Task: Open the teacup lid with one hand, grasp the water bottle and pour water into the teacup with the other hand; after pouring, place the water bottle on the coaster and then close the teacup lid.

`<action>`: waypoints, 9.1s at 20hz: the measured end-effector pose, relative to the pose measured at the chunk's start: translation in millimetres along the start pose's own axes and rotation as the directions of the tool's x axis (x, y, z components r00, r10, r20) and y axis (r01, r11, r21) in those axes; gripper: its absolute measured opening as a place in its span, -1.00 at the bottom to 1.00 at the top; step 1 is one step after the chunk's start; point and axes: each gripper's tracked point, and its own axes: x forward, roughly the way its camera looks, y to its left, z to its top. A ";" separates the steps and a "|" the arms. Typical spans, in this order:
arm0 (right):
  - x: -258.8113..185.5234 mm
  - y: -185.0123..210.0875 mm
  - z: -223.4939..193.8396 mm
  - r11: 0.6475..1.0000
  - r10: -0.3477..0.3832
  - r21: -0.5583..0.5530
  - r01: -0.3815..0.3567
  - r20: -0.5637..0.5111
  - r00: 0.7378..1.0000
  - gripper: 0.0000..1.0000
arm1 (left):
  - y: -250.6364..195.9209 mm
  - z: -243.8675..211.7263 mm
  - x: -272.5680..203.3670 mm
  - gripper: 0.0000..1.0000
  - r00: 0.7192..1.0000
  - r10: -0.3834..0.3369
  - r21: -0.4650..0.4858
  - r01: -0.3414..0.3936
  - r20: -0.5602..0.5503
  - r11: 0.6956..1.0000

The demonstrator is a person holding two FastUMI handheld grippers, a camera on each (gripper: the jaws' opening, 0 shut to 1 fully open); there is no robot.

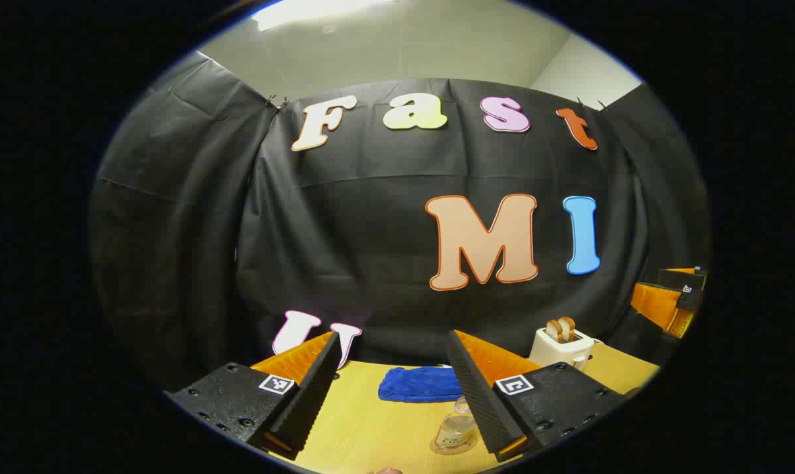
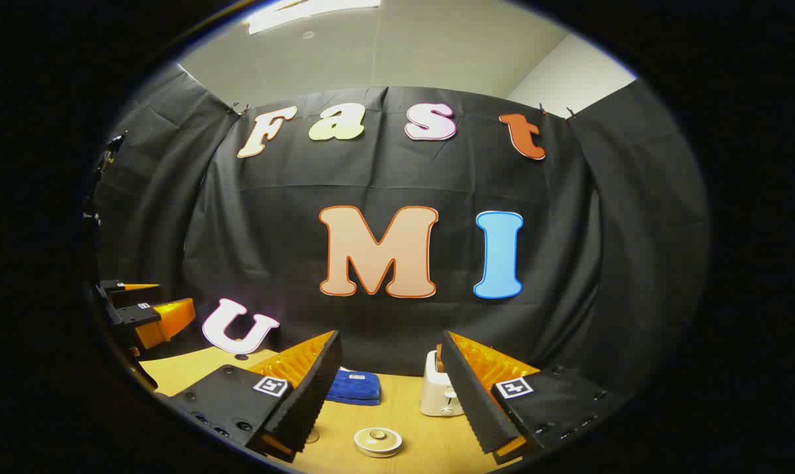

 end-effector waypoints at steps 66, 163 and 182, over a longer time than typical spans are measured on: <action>54.1 28.2 -332.9 0.976 0.151 0.003 -0.216 -0.723 0.674 0.30 | 51.1 3.1 -49.4 0.89 0.990 0.140 0.075 -0.139 -0.010 0.987; -67.2 -177.8 -224.1 0.977 -0.181 -0.027 0.213 -0.637 0.749 -0.47 | -148.8 -293.1 43.2 0.27 0.674 -0.394 0.323 0.682 -0.624 0.656; -78.7 -194.9 -252.3 0.981 -0.116 0.036 0.188 -0.668 0.735 -0.47 | -170.2 -311.0 43.0 0.27 0.620 -0.260 0.603 0.783 -0.740 0.150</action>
